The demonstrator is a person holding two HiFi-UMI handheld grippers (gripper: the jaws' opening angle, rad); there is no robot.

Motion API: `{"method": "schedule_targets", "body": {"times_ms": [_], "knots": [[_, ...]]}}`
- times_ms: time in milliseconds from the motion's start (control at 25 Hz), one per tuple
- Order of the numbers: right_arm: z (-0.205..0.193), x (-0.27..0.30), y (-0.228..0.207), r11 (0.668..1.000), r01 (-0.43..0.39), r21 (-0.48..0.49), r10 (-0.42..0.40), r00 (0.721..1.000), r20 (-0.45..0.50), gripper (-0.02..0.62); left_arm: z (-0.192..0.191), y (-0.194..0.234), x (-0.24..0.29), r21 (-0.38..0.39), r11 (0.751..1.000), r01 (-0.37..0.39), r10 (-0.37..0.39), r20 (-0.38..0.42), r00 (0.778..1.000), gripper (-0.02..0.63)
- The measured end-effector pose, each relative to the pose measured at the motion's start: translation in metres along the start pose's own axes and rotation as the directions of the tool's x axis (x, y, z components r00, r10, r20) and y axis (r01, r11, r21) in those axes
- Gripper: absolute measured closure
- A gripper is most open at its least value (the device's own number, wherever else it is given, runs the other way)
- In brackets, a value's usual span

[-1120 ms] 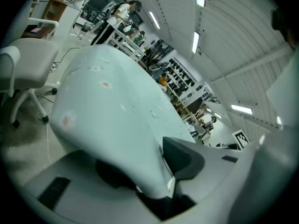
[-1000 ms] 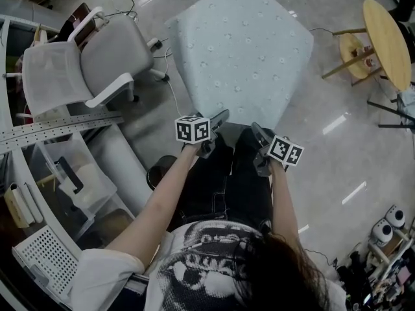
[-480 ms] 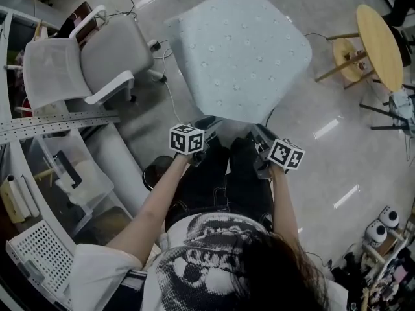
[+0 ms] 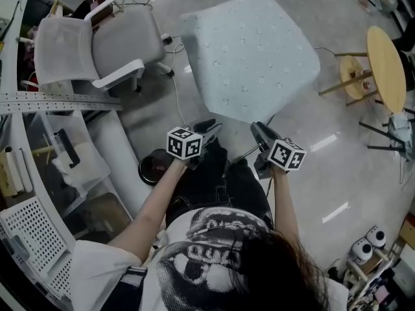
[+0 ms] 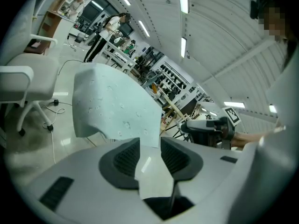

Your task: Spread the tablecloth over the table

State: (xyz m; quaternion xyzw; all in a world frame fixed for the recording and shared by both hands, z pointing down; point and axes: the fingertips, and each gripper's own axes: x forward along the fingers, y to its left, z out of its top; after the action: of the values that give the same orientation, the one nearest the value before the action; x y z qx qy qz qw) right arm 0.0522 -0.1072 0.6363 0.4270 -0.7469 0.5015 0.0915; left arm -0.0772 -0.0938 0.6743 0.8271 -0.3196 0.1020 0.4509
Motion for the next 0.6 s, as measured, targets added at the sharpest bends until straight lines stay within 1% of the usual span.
{"method": "schedule_targets", "body": {"times_ms": [200, 360, 600], "knots": [[0.002, -0.012, 0.014, 0.997, -0.063, -0.043, 0.063, 0.998, -0.011, 0.491, 0.006, -0.015, -0.010, 0.022, 0.999, -0.031, 0.030, 0.055, 0.998, 0.462], [-0.005, -0.031, 0.021, 0.991, -0.098, -0.094, 0.097, 0.995, -0.023, 0.491, 0.008, -0.039, -0.019, 0.010, 0.999, -0.041, 0.040, 0.127, 0.991, 0.461], [-0.018, -0.073, 0.027, 0.977, -0.158, -0.140, 0.159, 0.987, -0.005, 0.497, -0.013, -0.085, -0.029, -0.001, 0.999, -0.049, 0.048, 0.198, 0.979, 0.462]]}}
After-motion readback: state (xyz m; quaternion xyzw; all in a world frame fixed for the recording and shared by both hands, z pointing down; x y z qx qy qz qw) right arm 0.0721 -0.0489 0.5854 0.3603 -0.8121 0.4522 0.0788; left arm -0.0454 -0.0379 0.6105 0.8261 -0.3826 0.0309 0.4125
